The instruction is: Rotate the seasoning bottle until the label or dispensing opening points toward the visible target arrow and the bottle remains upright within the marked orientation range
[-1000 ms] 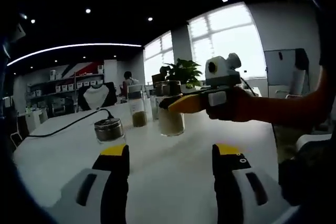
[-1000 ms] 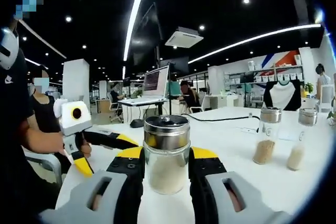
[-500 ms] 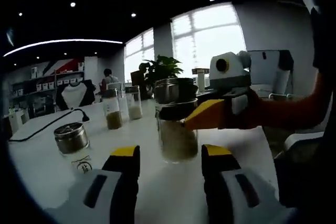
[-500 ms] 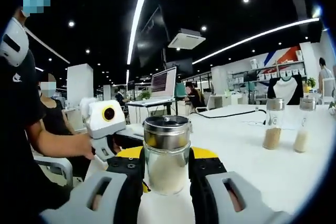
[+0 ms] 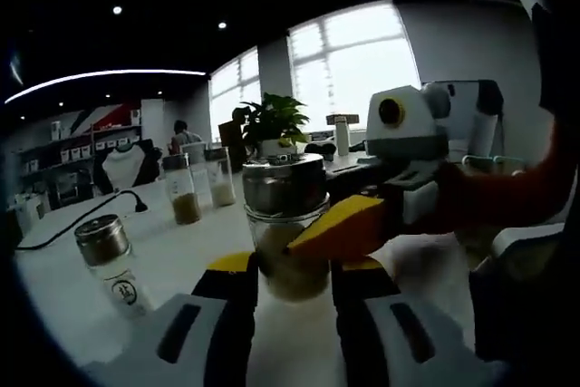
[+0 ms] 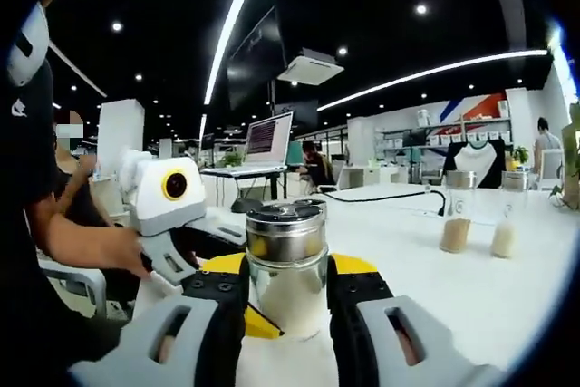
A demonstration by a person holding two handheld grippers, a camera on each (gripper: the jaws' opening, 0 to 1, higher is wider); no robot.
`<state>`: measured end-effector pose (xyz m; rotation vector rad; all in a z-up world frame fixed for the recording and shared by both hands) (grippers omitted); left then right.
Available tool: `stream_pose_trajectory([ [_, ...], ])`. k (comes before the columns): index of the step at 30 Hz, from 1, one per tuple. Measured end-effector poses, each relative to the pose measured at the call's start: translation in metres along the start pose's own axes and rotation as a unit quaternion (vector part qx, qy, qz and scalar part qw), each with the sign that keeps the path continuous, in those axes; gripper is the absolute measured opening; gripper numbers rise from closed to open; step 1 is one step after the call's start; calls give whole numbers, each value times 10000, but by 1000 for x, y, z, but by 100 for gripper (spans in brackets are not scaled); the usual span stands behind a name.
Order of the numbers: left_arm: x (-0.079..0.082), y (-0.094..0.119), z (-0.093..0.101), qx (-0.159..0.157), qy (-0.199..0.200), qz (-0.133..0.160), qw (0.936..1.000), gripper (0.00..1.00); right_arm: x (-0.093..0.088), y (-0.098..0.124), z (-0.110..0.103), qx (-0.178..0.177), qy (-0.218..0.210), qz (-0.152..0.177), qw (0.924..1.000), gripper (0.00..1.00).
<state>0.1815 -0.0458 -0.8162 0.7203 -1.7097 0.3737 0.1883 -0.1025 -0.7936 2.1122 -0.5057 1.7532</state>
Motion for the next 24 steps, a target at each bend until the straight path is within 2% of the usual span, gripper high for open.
stream_pose_trajectory([
  [3, 4, 2, 0, 296, 131, -85, 9994, 33, 5, -4, -4, -351, 72, 95, 9993, 32],
  [6, 5, 3, 0, 663, -234, -370, 9968, 33, 4, -5, -4, -741, -13, 121, 9972, 33],
  [9, 4, 3, 2, 705, -315, -484, 9958, 34, 1, -6, -7, -941, -26, 87, 9955, 32],
  [11, 2, 5, 2, 657, -349, -477, 9961, 34, 0, -5, -8, -949, 20, 64, 9955, 32],
  [13, 2, 8, 4, 495, -205, -302, 9981, 34, 1, -2, -8, -882, -37, 97, 9961, 32],
  [16, 6, 11, 6, 271, -71, 68, 9996, 35, 4, 1, -11, -542, -227, 201, 9981, 32],
  [20, 7, 13, 1, -21, 405, 445, 9982, 41, 9, 5, -18, -180, -199, 333, 9991, 32],
  [21, 7, 13, -1, -140, 442, 506, 9976, 43, 10, 5, -20, -36, -173, 345, 9992, 32],
  [23, 7, 13, 1, -434, 230, 579, 9971, 44, 10, 5, -25, 230, -33, 246, 9994, 32],
  [24, 6, 13, 1, -434, 166, 516, 9976, 45, 9, 5, -26, 287, 63, 199, 9994, 32],
])
Point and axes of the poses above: the point that each gripper's makers call its tool centre point, and the gripper's own axes: y roughly backward along the fingers, z roughly to its right, x roughly out of its top, the point moved 5 cm from there along y, roughly backward along the fingers, and after that the axes turned 11 degrees about -y, right-handed, at the moved point
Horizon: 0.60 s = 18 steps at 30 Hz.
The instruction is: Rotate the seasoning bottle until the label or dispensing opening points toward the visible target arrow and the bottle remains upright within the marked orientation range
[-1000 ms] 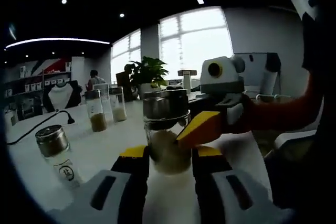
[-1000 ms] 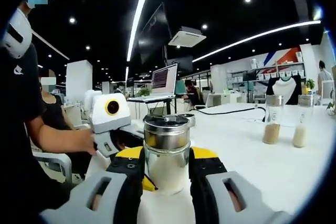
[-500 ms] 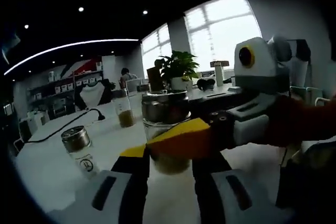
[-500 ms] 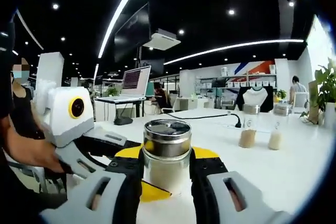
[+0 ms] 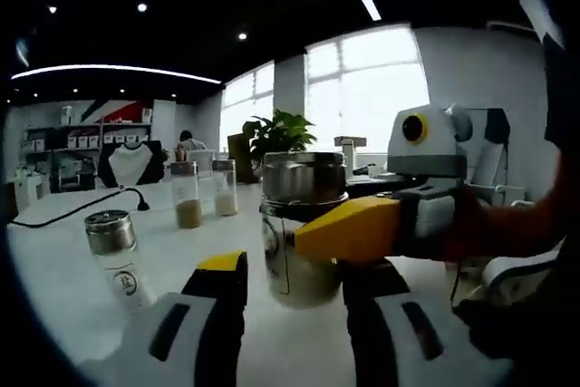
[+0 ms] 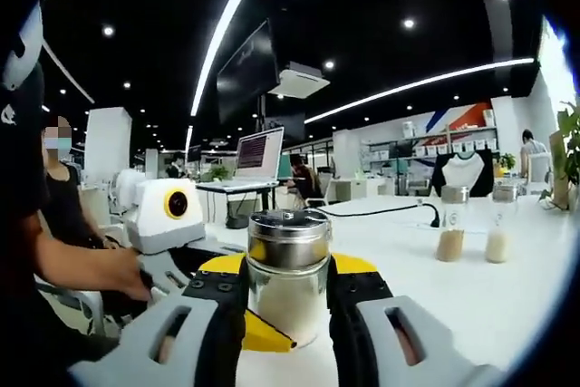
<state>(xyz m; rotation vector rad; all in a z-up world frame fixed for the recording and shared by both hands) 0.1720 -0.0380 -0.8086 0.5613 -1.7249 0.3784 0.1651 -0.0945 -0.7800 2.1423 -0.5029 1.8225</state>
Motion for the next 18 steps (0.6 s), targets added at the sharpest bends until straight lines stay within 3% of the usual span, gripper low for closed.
stream_pose_trajectory([
  [4, 2, -1, 11, -386, -331, -64, 9987, 37, -3, -1, -1, 70, 60, -57, 9999, 32],
  [7, 0, -3, 4, 94, -426, -239, 9988, 36, -3, -1, 3, -70, -62, 44, 9999, 32],
  [10, -3, -6, -4, 666, -467, -402, 9959, 36, -2, -2, 10, -484, -321, 239, 9980, 32],
  [12, -8, -9, -7, 1139, -519, -585, 9904, 36, -5, -3, 18, -826, -785, 357, 9928, 32],
  [18, -12, -13, -2, 1505, -499, -832, 9838, 36, -9, -7, 20, -1278, -686, 375, 9887, 34],
])
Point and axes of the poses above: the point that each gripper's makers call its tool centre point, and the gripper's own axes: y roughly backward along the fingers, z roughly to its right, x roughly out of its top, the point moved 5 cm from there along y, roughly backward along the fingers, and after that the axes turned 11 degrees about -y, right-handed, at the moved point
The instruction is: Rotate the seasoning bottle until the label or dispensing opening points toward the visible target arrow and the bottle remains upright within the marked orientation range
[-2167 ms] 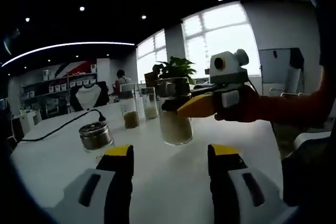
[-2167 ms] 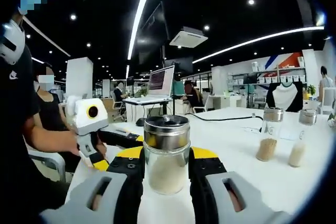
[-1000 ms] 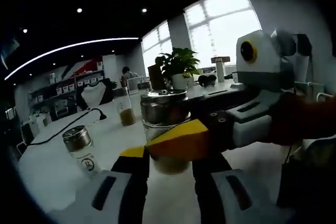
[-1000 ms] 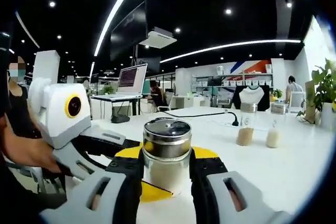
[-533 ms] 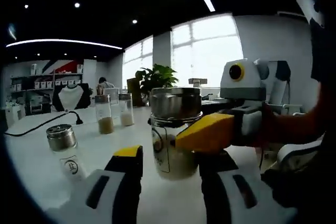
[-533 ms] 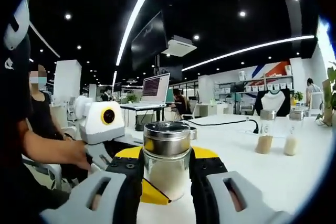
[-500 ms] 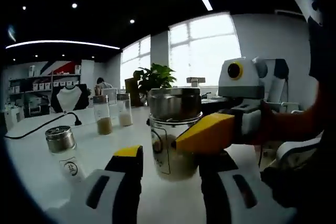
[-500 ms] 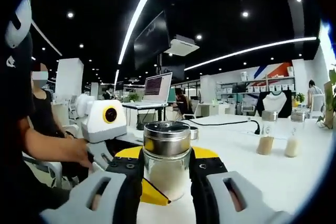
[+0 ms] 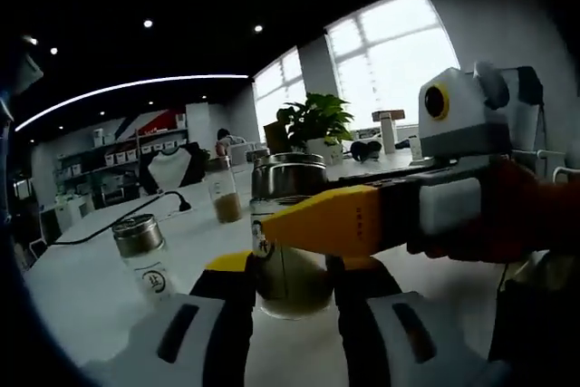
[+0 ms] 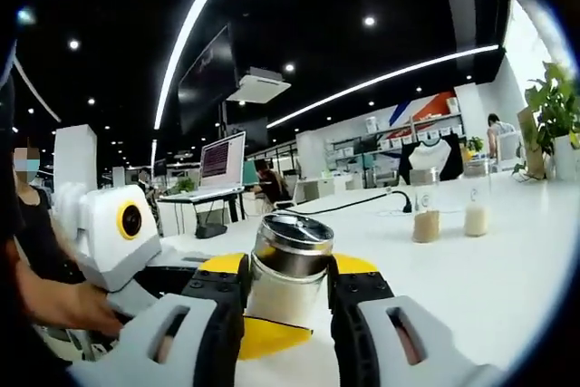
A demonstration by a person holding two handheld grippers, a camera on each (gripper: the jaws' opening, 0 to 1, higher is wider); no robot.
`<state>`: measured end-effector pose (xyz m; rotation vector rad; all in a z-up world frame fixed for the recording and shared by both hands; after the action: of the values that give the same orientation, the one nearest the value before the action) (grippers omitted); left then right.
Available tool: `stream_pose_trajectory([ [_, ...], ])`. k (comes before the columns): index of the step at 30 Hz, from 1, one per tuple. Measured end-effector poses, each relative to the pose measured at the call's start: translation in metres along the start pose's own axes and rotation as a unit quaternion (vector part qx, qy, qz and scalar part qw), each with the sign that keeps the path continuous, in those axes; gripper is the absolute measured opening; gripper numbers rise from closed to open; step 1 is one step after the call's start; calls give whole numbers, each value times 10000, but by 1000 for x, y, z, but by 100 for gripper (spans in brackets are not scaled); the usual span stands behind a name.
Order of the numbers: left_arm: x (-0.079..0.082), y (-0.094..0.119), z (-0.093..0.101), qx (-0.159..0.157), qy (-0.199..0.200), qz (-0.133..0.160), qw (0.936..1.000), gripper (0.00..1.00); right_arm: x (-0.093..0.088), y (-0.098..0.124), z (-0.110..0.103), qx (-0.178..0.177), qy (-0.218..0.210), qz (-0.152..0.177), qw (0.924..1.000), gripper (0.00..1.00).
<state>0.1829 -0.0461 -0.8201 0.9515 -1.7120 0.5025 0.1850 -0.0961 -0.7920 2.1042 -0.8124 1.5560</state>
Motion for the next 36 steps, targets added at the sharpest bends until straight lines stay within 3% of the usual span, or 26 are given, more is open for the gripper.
stream_pose_trajectory([
  [5, -3, 4, -2, -62, 82, -12, 9999, 36, 0, 2, -2, 26, -236, 3, 9997, 32],
  [8, 4, 8, -2, -461, 203, 301, 9983, 36, 4, 5, -7, 347, 31, 70, 9994, 31],
  [11, 12, 14, -4, -967, 407, 752, 9916, 36, 12, 10, -11, 773, -78, 162, 9968, 31],
  [12, 17, 19, -5, -1273, 754, 1076, 9831, 36, 18, 15, -15, 1200, -246, 251, 9922, 31],
  [15, 22, 25, -7, -1661, 1055, 1357, 9710, 37, 24, 20, -23, 1580, -70, 285, 9870, 31],
  [17, 23, 27, -4, -1846, 994, 1362, 9682, 36, 23, 21, -26, 1656, 77, 180, 9860, 31],
  [20, 19, 25, -1, -1657, 488, 1011, 9798, 36, 18, 17, -27, 1535, 457, -38, 9871, 32],
  [23, 16, 19, -2, -1134, 146, 619, 9915, 36, 15, 13, -26, 1274, 619, -126, 9898, 32],
  [25, 13, 14, -4, -629, 77, 321, 9975, 36, 13, 6, -20, 843, 253, -77, 9961, 32],
  [28, 13, 13, -6, -106, -48, 150, 9998, 36, 11, 3, -15, 255, -598, 180, 9977, 32],
  [29, 13, 13, -5, -52, -76, 120, 9999, 36, 10, 3, -15, 134, -648, 231, 9975, 33],
  [33, 13, 13, -1, -11, 21, 126, 9999, 36, 9, 2, -18, -55, -345, 172, 9992, 33],
  [34, 10, 14, -1, -118, 200, 133, 9996, 36, 8, 2, -18, -40, -341, 122, 9993, 33],
  [36, 8, 16, -2, -175, 178, 200, 9995, 36, 7, 3, -17, 106, -282, -7, 9995, 33],
])
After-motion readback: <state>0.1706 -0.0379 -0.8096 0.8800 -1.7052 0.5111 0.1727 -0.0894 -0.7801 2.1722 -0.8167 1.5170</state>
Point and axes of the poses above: the point that each gripper's makers call its tool centre point, and the gripper's own axes: y roughly backward along the fingers, z roughly to its right, x roughly out of its top, the point moved 5 cm from there along y, roughly backward along the fingers, and after that the axes turned 11 degrees about -y, right-handed, at the moved point
